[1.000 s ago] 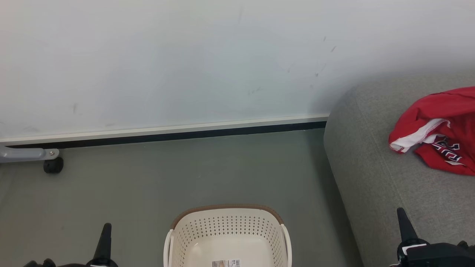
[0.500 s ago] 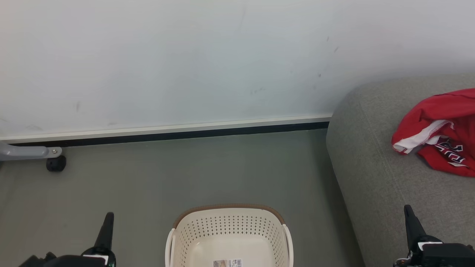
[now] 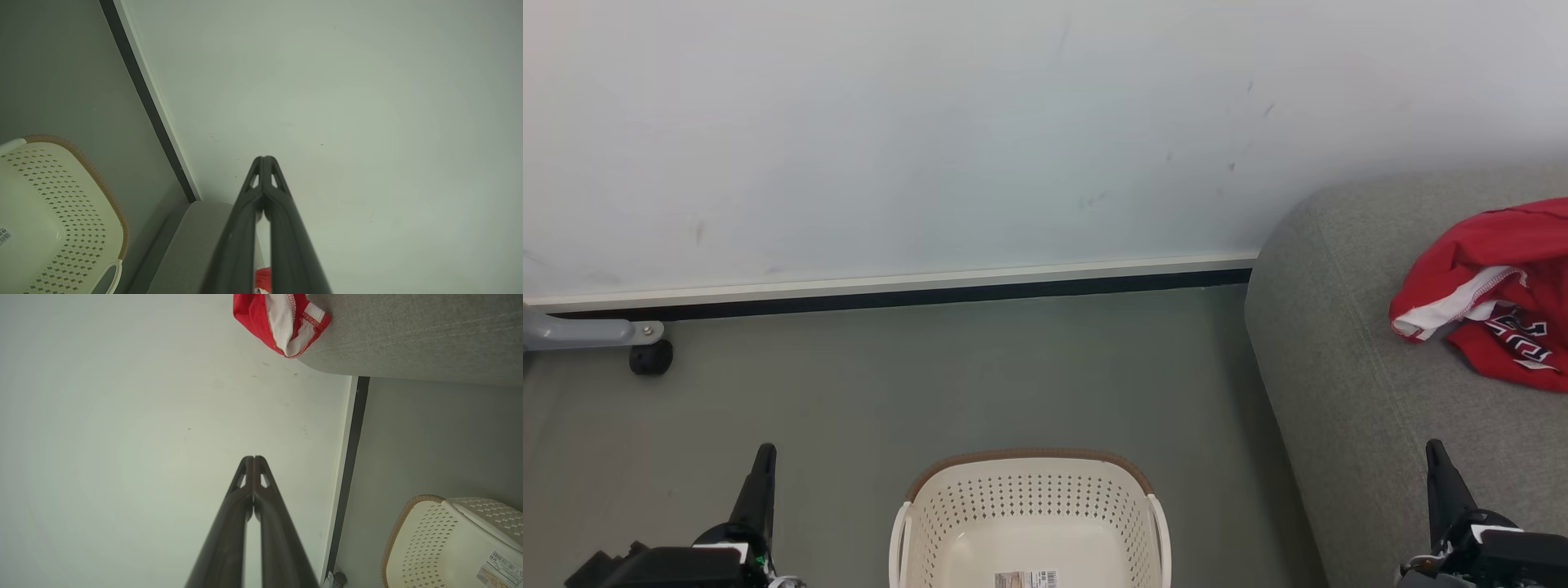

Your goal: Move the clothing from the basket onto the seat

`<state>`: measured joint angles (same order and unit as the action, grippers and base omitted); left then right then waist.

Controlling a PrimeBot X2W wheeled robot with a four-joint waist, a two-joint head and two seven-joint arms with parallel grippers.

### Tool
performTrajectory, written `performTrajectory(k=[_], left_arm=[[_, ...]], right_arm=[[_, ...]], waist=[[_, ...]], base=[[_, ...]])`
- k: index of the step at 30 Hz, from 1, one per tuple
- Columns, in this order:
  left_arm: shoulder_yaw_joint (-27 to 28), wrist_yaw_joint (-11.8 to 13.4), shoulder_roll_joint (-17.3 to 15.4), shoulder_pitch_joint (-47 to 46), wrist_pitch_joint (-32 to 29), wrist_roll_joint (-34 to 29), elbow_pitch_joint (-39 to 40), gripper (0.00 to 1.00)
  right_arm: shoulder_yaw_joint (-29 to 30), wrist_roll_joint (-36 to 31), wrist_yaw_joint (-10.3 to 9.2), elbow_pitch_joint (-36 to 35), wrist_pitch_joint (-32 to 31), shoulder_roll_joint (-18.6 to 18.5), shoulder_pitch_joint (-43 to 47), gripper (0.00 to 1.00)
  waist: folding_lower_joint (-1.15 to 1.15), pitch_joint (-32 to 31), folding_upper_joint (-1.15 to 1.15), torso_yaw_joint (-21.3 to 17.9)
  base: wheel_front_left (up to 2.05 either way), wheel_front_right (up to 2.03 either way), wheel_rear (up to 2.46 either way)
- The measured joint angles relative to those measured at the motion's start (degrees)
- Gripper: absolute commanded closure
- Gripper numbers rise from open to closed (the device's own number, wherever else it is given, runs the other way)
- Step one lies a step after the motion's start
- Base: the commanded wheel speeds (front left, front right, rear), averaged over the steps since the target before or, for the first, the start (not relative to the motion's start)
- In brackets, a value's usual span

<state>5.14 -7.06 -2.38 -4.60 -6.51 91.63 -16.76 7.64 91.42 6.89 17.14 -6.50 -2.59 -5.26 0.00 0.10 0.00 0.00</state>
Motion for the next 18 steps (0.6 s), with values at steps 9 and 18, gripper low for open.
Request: performTrajectory(k=[9, 18], left_arm=[[0.02, 0.0, 0.05, 0.0, 0.0, 0.0, -0.03, 1.0], [0.02, 0.0, 0.08, 0.0, 0.0, 0.0, -0.04, 1.0]], right_arm=[[0.01, 0.0, 0.0, 0.0, 0.0, 0.03, -0.06, 1.0], [0.01, 0.0, 0.0, 0.0, 0.01, 0.03, -0.06, 1.0]], waist=[[0.0, 0.0, 0.0, 0.0], [0.0, 0.0, 0.0, 0.0]], base=[[0.0, 0.0, 0.0], [0.0, 0.0, 0.0]])
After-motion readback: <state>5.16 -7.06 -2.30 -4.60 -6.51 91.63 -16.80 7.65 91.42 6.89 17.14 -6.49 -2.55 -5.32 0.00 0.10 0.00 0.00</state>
